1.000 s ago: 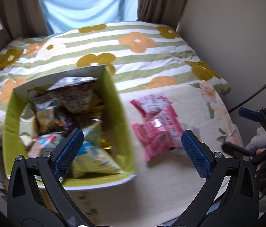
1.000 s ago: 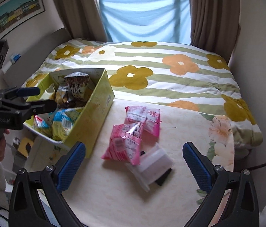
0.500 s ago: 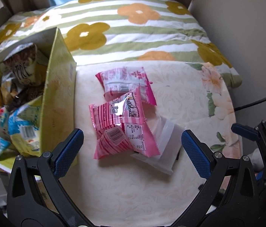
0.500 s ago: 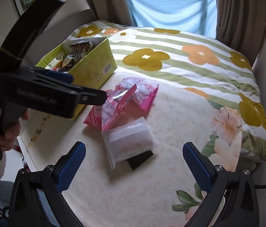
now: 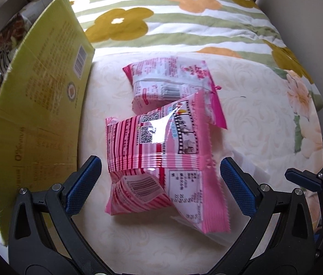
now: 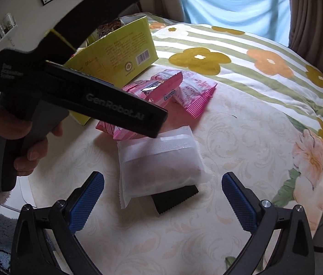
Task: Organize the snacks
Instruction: 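Grasp a pink striped packet with the left tool while the right tool grasps the white translucent bag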
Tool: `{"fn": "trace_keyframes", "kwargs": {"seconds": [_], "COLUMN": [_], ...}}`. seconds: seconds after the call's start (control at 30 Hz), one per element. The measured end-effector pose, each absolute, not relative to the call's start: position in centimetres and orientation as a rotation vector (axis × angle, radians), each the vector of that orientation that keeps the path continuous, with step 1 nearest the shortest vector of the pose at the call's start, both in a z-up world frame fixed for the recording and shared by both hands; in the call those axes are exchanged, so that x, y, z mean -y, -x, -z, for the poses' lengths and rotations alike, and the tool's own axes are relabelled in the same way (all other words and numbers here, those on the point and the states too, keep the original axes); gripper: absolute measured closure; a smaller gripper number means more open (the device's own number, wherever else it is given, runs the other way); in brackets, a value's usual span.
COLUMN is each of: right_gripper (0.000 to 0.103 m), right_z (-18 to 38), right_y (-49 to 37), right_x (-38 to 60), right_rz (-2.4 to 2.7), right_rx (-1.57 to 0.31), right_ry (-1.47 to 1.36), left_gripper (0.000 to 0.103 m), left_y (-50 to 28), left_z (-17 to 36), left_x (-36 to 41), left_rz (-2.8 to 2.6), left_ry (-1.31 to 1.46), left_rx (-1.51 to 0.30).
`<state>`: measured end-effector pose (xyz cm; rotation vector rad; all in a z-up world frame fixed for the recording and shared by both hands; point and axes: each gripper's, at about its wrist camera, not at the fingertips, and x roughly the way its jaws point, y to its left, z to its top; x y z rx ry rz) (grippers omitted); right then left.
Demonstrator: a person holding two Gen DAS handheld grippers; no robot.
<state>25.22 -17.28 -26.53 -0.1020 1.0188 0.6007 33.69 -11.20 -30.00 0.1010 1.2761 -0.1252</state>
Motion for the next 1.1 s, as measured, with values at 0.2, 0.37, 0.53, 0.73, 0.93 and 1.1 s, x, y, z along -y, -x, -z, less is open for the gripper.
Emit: {"fn": "trace_keyframes", "kwargs": {"seconds": [0.2, 0.37, 0.53, 0.73, 0.93, 1.1], "right_gripper": [0.001, 0.001, 0.001, 0.001, 0.014, 0.031], "right_z": [27.9, 28.5, 29.2, 30.0, 30.6, 29.9], "right_y": [-25.8, -26.4, -27.2, -27.6, -27.5, -27.4], "right_x": [16.1, 15.8, 15.6, 15.1, 14.5, 15.3], "right_rz": [-0.645, -0.644, -0.654, -0.676, -0.670, -0.675], "right_rx": [-1.014, -1.005, -1.014, -1.014, -1.018, -1.018], "right_ry": [0.160, 0.185, 0.192, 0.205, 0.272, 0.245], "left_gripper": [0.018, 0.026, 0.032, 0.032, 0.032, 0.032], "left_y": [-34.2, -34.2, -33.7, -33.3, -33.1, -32.9], "left_z": [31.4, 31.3, 30.7, 30.0, 30.0, 29.4], "left_x": [10.3, 10.1, 10.2, 10.5, 10.6, 10.7], "left_rz": [0.100, 0.099, 0.104, 0.114, 0.111, 0.112], "left_ry": [-0.077, -0.099, -0.111, -0.130, -0.132, -0.136], "left_rx": [-1.295, -1.277, -1.259, -1.244, -1.247, -1.234]}}
